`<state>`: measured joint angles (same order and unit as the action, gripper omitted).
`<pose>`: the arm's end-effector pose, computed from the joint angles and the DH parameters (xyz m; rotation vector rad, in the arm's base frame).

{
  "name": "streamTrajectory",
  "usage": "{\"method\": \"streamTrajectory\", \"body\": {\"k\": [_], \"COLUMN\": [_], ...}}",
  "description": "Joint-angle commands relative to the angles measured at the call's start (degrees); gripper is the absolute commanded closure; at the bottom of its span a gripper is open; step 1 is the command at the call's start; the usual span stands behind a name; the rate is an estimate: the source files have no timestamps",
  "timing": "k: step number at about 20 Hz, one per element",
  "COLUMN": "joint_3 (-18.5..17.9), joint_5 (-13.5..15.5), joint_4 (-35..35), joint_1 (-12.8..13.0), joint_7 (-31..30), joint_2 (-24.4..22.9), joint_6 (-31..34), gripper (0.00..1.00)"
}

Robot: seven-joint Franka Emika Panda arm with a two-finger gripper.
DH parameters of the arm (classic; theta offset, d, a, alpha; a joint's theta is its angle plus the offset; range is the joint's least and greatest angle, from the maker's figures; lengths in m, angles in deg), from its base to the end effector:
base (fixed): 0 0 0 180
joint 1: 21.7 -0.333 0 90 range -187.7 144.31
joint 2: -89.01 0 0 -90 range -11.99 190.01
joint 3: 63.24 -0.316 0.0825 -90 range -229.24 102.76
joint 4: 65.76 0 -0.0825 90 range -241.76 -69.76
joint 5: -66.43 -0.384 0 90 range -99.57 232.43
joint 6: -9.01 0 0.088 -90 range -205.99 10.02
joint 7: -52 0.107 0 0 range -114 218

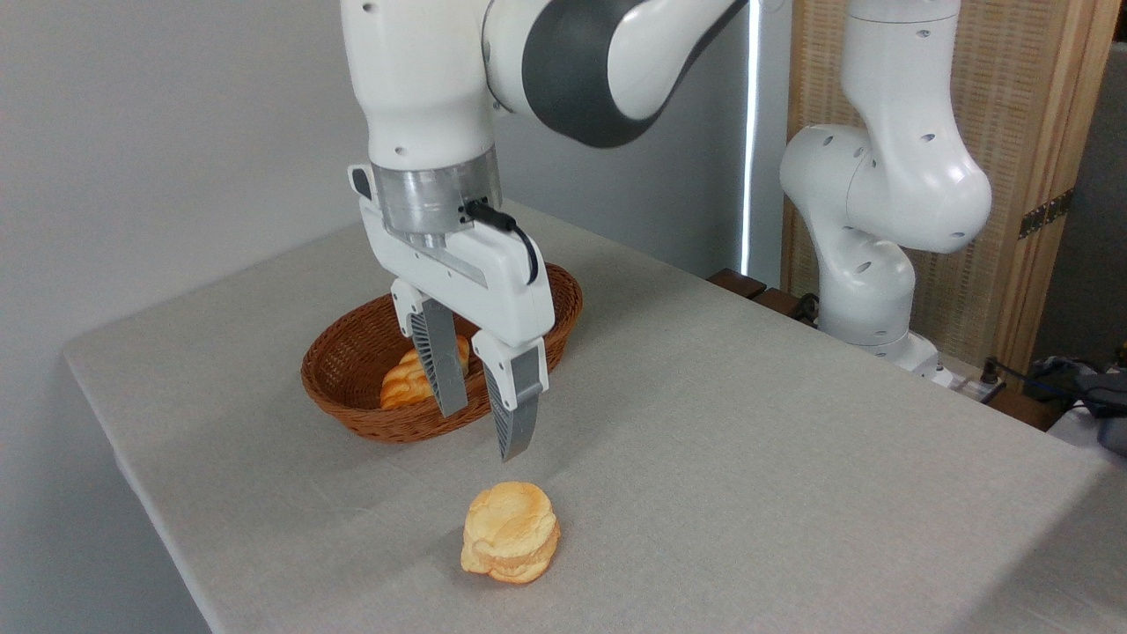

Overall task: Put bread into the basket
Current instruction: 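Move the open gripper down over the round golden bun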

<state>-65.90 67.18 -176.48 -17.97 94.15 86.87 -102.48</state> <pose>0.5541 -0.0110 0.5053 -2.9180 1.1483 -0.0822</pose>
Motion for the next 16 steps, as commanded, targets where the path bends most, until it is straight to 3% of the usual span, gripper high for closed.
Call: {"method": "streamTrajectory", "body": {"k": [1, 5, 10, 13, 16], "joint_3": [-0.5, -2.2, -2.7, -2.7, -2.7], "joint_5": [1.2, 0.7, 0.4, -2.8, -2.9], "joint_4": [-4.7, -8.5, -8.7, -8.7, -8.8], "joint_1": [0.5, 0.3, 0.3, 0.3, 0.3], "joint_7": [0.4, 0.7, 1.5, 2.5, 2.6], "joint_2": [-1.5, -1.2, -1.0, -0.9, -0.7], "joint_6": [-4.7, -11.4, -11.5, -11.6, -11.6], "gripper": [0.0, 0.0, 0.0, 0.0, 0.0]}}
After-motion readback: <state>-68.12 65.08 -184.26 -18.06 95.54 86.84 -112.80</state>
